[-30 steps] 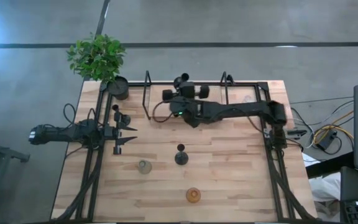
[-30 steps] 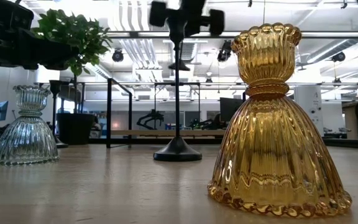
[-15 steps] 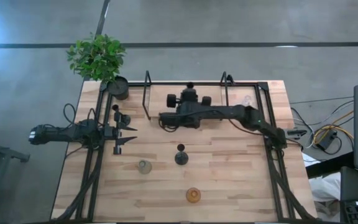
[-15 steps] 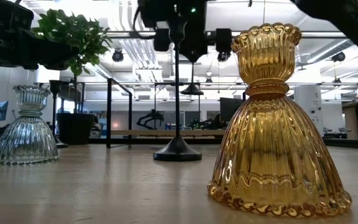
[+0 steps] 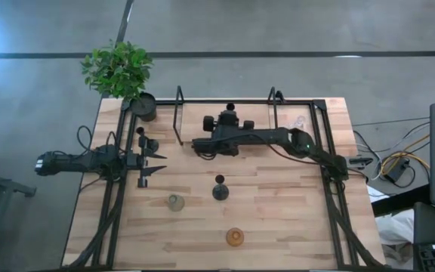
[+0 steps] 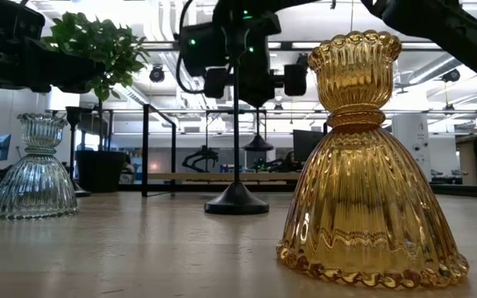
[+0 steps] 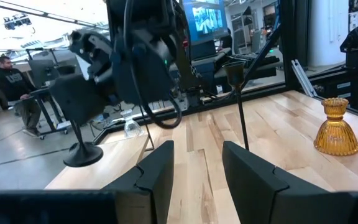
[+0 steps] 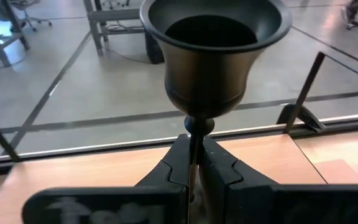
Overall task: Pick & Place candle stick holders
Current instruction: Put the right black candle holder on the shelf
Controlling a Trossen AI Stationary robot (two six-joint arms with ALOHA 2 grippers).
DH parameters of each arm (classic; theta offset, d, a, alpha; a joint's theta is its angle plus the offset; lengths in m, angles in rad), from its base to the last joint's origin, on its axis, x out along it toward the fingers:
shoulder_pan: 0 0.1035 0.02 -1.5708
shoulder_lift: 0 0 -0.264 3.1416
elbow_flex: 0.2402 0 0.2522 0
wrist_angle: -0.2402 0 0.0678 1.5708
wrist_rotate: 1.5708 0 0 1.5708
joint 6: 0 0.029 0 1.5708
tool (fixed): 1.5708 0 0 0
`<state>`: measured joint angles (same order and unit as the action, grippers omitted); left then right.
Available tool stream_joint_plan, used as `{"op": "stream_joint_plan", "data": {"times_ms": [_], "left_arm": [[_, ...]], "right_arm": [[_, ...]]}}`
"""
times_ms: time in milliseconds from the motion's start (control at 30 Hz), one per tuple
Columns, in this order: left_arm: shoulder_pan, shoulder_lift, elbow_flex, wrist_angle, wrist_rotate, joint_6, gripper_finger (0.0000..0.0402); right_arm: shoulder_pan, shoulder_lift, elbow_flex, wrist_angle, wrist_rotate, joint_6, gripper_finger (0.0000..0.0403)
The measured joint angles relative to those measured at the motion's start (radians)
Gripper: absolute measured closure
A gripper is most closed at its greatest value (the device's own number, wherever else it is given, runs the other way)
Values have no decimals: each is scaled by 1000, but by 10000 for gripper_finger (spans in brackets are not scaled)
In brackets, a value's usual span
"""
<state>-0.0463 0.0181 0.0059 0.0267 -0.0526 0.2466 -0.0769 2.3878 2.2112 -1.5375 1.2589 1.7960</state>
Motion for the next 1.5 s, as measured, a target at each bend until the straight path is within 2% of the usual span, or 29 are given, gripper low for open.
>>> {"op": "stream_joint_plan", "data": {"times_ms": [267, 467, 733, 900, 1067, 1300, 1500], "left_arm": [[0, 0, 0, 0, 0, 0, 258], [1, 0, 0, 1, 0, 0, 258], [1, 0, 0, 1, 0, 0, 258], [0, 0, 0, 1, 0, 0, 258], [0, 0, 0, 1, 0, 0, 258], [0, 0, 0, 1, 0, 0, 258], [0, 0, 0, 1, 0, 0, 258]], "right_arm": [[-26, -1, -91, 7, 24, 14, 392], [-45, -1, -177, 8, 33, 134, 392], [-93, -3, -206, 8, 52, 185, 392], [-125, -4, -182, 7, 42, 162, 392], [-150, -8, -127, 1, -25, 111, 392], [-191, -22, -43, 0, -93, -81, 392], [-217, -55, -70, -3, -142, -110, 392]]}}
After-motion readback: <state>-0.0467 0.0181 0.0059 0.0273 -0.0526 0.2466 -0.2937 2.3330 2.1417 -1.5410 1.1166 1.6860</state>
